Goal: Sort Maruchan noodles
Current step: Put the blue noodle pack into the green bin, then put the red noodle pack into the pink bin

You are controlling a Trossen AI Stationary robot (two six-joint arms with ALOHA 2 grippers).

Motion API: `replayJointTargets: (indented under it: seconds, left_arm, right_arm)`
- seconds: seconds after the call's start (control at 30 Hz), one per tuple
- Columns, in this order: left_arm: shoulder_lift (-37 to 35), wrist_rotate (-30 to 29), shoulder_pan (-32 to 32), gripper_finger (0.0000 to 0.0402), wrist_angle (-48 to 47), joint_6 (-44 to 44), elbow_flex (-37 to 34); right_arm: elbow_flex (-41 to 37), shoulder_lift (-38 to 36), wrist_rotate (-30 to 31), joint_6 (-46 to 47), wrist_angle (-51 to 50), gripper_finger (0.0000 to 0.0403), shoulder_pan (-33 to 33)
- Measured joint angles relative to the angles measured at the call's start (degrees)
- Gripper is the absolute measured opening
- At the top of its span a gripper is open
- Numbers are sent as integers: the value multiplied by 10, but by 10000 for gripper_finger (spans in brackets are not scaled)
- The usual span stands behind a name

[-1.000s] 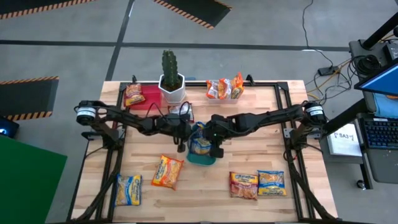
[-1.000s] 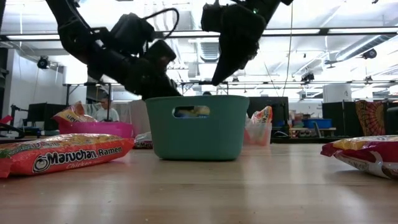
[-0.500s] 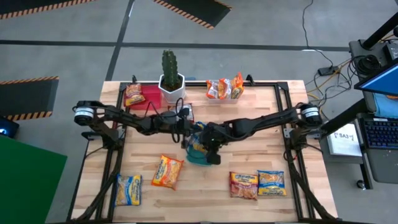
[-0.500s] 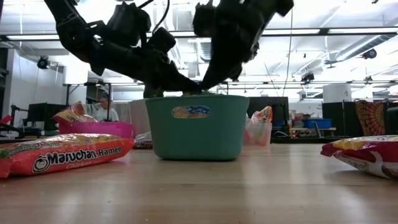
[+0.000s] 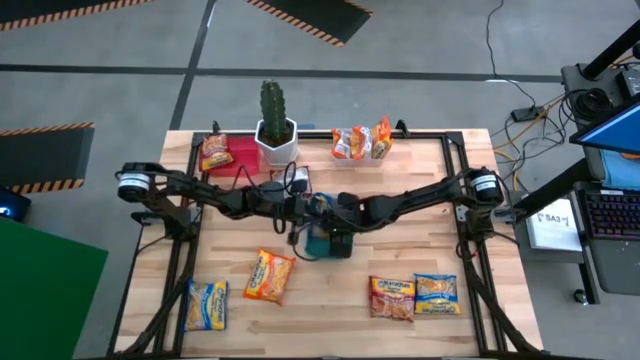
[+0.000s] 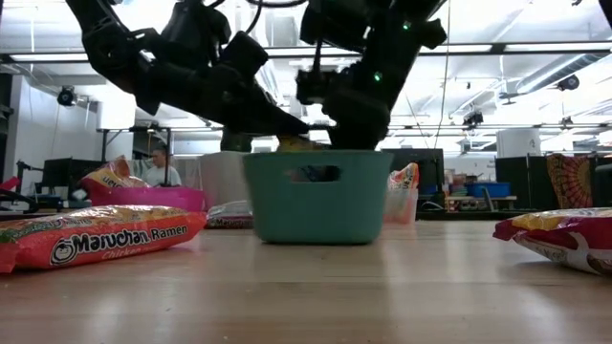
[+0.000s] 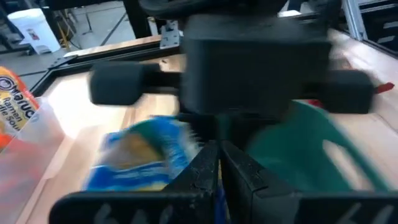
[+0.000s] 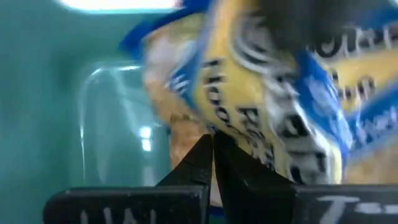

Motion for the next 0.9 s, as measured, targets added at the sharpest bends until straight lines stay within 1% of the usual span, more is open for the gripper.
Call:
replayJointTargets:
  seconds: [0.13,0.3,0.4,0.5,0.63,0.7,0.77,0.9]
  left_arm:
    - [-9,-6,0,0,-32,1,0]
    - [-21,-49,1,0,-49,1,0]
    - [-32,-58,1,0,-52,2,0]
    - [-49,-60,1,0,-59,4,0]
    - [-82,-60,1,0,-95,4,0]
    - [-100,-60,1,0,-117,4,0]
    - [-120,-60,0,0,-155,-2,0]
    - [-154,-60,0,0,-197,-32,0]
  right_arm:
    - [-2,5,9,-5,-1,9,-1]
    - [-3,9,5,-10,-1,9,0]
    - [-2,9,6,-10,-1,9,0]
    - [-1,-3,5,-10,-2,9,0]
    - [-1,-41,-4,-10,-13,9,0]
    - [-1,-65,-29,-4,-24,9,0]
    - [-1,-88,-68,9,-31,9,0]
    - [-1,-127,-169,54,-31,9,3]
